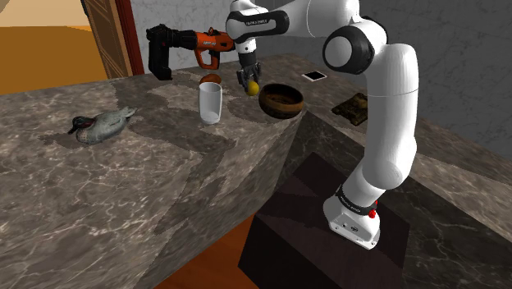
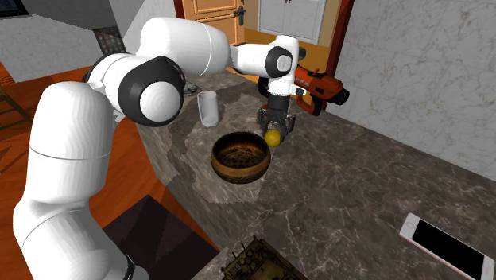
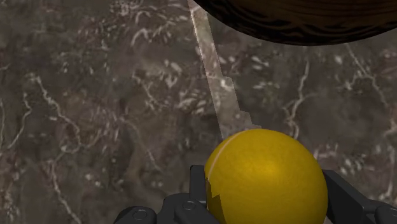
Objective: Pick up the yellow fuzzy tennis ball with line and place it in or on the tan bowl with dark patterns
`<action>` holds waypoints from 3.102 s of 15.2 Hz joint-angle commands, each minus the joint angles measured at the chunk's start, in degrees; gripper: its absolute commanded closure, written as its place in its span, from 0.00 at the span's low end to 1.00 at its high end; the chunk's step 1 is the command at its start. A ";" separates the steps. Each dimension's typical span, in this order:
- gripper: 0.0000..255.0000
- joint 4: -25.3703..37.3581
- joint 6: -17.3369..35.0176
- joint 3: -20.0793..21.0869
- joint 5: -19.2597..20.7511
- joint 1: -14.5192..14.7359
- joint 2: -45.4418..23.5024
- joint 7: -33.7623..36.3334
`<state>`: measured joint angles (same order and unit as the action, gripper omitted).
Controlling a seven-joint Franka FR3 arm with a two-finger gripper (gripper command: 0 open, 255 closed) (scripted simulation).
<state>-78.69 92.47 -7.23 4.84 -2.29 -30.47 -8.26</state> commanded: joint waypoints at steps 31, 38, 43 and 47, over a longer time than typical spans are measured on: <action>1.00 34.58 -28.02 -0.48 -0.18 -1.07 -6.35 -3.46; 1.00 4.55 -18.10 -0.66 1.63 1.11 13.71 -1.76; 1.00 -13.41 -13.92 -0.43 3.11 2.00 27.45 -0.29; 1.00 -23.73 -11.94 -0.17 3.95 2.26 35.74 0.67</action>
<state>-99.81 79.74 -7.48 8.61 -0.09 3.44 -7.86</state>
